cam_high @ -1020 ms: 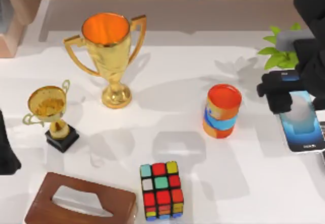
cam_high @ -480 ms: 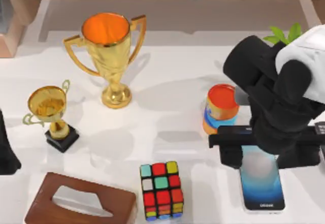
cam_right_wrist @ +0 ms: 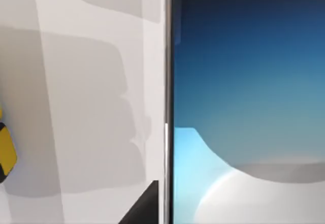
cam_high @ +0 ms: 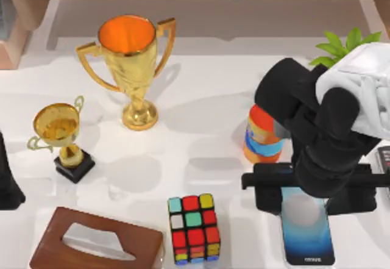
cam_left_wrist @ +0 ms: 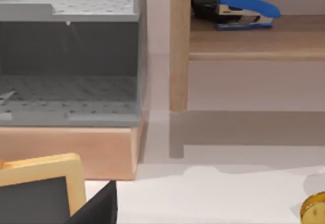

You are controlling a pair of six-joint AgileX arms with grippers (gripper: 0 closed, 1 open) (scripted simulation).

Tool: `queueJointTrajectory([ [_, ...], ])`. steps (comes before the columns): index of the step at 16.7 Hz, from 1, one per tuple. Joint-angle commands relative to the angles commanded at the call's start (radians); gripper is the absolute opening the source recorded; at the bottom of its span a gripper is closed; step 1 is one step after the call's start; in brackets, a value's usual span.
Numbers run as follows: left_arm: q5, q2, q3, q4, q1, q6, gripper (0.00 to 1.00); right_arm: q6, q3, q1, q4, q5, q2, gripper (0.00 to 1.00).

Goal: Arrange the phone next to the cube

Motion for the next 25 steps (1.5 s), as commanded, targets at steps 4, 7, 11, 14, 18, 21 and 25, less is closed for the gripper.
queueJointTrajectory([
  [4, 0.000, 0.000, 0.000, 0.000, 0.000, 0.000, 1.00, 0.002, 0.003, -0.004, 0.004, -0.001, -0.003, 0.00],
  [7, 0.000, 0.000, 0.000, 0.000, 0.000, 0.000, 1.00, 0.004, 0.002, -0.002, 0.018, -0.001, -0.003, 0.00],
  [11, 0.000, 0.000, 0.000, 0.000, 0.000, 0.000, 1.00, 0.005, -0.005, 0.000, 0.052, -0.003, -0.003, 0.00],
  [14, 0.000, 0.000, 0.000, 0.000, 0.000, 0.000, 1.00, 0.004, -0.015, 0.001, 0.085, -0.004, -0.001, 0.00],
  [18, 0.000, 0.000, 0.000, 0.000, 0.000, 0.000, 1.00, 0.004, -0.034, 0.002, 0.132, -0.006, 0.006, 0.00],
  [21, 0.000, 0.000, 0.000, 0.000, 0.000, 0.000, 1.00, 0.004, -0.054, 0.004, 0.165, -0.006, 0.016, 0.00],
  [25, 0.000, 0.000, 0.000, 0.000, 0.000, 0.000, 1.00, 0.004, -0.088, 0.004, 0.201, -0.005, 0.039, 0.00],
])
